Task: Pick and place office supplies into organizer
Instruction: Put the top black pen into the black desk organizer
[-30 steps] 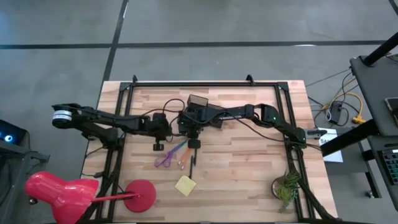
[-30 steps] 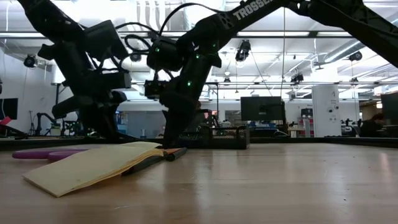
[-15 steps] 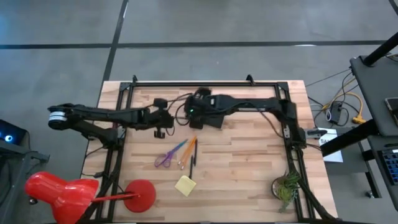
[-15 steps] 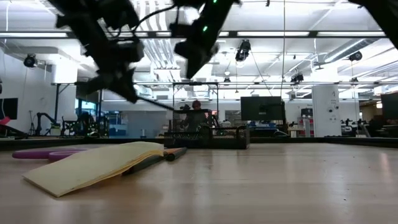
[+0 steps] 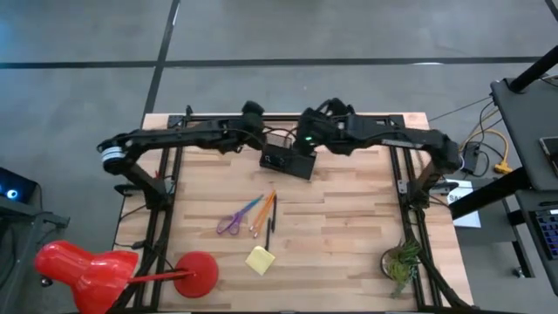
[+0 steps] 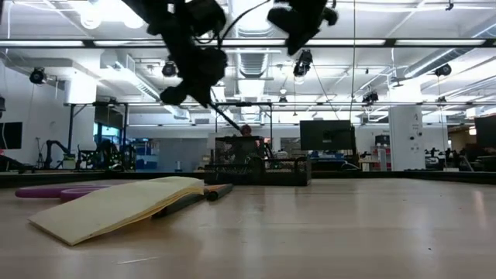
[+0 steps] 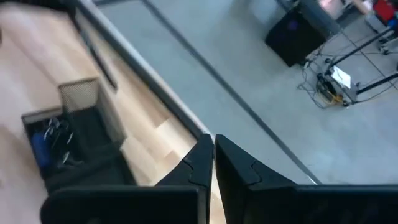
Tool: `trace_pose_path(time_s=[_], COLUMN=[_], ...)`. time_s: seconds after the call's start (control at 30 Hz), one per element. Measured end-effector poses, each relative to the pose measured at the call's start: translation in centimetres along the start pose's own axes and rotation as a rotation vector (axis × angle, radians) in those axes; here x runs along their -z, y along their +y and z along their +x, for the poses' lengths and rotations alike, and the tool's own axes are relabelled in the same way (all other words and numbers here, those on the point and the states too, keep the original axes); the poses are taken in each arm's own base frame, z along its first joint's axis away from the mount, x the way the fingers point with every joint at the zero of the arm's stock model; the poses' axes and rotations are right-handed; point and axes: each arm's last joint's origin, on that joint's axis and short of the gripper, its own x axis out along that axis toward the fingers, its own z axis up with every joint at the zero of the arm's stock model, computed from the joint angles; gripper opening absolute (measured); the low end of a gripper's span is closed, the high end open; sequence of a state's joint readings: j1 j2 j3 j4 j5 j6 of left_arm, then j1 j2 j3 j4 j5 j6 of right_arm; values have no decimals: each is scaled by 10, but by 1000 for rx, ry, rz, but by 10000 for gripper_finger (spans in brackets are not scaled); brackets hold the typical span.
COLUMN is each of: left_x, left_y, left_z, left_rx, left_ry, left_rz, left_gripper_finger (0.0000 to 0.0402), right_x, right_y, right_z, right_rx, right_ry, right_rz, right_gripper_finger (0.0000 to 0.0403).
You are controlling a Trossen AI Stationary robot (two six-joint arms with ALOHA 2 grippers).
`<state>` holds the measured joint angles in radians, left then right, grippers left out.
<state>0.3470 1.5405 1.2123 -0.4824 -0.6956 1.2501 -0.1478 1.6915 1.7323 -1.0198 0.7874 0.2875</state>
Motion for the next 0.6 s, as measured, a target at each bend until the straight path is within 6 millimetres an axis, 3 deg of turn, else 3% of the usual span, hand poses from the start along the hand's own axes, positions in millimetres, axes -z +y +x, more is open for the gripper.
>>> trace_pose_path(time_s=[0.17,0.27,0.4,0.6], left_x=[-15,-18,-16,-19], left_y=[15,15,15,7], left_z=[6,7,1,-4], left_rx=[13,52,57,95], left_ry=[-4,4,-5,-54], left_rz=[114,119,61,121], left_gripper_finger=[29,29,29,29], right_x=[10,18,27,35], right_y=[-17,-20,-36,-61], right_z=[-11,-14,-22,-33], right_rx=[14,11,75,186], right_ry=[-15,-8,-24,-63], right_rz=[16,6,60,141], right_gripper_finger=[9,9,9,9])
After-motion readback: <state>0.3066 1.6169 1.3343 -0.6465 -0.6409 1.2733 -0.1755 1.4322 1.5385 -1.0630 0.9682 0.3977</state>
